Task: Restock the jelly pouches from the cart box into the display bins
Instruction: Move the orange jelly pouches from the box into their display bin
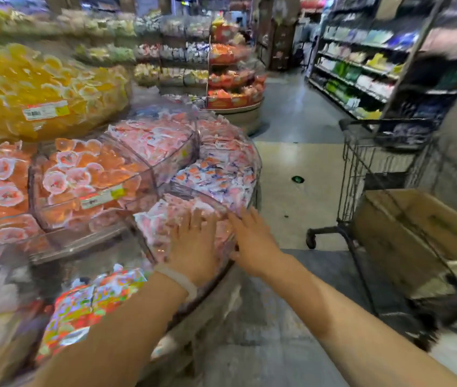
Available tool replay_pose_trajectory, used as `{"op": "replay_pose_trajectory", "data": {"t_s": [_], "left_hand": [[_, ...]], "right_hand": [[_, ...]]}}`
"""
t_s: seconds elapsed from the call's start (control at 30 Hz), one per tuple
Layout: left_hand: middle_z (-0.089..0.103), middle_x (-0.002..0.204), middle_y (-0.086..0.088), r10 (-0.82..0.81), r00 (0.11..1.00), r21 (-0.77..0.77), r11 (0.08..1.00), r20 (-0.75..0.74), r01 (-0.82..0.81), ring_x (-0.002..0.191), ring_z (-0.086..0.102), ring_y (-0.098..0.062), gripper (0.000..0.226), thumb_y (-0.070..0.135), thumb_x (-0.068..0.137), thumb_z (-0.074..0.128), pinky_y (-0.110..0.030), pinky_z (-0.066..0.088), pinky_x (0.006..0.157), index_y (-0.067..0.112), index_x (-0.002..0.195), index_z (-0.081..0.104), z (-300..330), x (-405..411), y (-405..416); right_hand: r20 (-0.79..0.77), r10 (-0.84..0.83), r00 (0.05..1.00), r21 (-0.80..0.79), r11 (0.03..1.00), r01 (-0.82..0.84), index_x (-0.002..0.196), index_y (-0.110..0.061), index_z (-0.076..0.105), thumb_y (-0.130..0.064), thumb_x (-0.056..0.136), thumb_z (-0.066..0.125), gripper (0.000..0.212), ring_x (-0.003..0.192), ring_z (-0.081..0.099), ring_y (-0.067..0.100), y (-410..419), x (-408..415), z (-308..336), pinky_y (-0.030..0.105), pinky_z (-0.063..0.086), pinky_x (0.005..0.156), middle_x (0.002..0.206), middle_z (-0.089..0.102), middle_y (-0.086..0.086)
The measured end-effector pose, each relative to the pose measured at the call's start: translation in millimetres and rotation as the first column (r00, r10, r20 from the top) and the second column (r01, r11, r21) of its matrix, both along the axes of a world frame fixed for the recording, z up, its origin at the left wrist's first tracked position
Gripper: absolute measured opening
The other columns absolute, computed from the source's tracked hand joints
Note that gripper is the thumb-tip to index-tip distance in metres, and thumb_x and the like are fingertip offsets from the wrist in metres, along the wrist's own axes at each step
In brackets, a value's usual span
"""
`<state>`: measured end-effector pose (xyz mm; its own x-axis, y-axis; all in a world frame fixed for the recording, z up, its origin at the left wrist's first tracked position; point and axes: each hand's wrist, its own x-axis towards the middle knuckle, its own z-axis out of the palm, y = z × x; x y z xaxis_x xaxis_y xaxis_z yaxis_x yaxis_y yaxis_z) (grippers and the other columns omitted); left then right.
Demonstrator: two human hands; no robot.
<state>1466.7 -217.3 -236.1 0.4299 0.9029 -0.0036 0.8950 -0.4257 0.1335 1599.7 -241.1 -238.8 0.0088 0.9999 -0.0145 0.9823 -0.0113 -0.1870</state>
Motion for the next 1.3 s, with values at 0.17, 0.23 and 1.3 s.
{"op": "replay_pose_trajectory", "data": {"t_s": [0.17,0.23,1.3], "left_hand": [[0.001,0.159,-0.009,-0.216,0.976,-0.018,0.976,-0.016,0.216,0.147,0.000,-0.030,0.084,0.042,0.088,0.057,-0.047,0.009,0.118,0.024,0.151,0.004,-11.3,140.8,-69.2],[0.002,0.159,-0.011,-0.301,0.953,-0.061,0.953,-0.042,0.298,0.147,-0.001,-0.031,0.084,0.044,0.088,0.058,-0.047,0.007,0.118,0.022,0.151,0.006,-9.8,196.3,-95.2],[-0.005,0.159,-0.011,-0.572,0.819,-0.251,0.788,0.040,0.563,0.147,-0.006,-0.029,0.081,0.028,0.091,0.057,-0.046,0.006,0.118,0.024,0.151,0.002,-69.1,801.1,-16.8]], "right_hand": [[0.092,-0.237,0.967,-0.127,0.960,0.248,0.151,-0.015,0.000,-0.028,0.090,0.058,0.085,0.147,-0.006,0.032,-88.5,133.3,-11.9,0.045,0.013,0.120,0.159,-0.006,0.010],[0.112,-0.317,0.942,-0.138,0.933,0.331,0.151,-0.015,0.004,-0.029,0.089,0.061,0.086,0.147,-0.005,0.032,-125.7,185.2,-14.0,0.045,0.013,0.120,0.160,-0.005,0.011],[-0.028,-0.698,0.715,-0.186,0.707,0.683,0.151,-0.019,0.009,-0.024,0.089,0.062,0.081,0.147,0.000,0.031,-99.8,761.1,-48.8,0.044,0.012,0.120,0.160,0.001,0.008]]}}
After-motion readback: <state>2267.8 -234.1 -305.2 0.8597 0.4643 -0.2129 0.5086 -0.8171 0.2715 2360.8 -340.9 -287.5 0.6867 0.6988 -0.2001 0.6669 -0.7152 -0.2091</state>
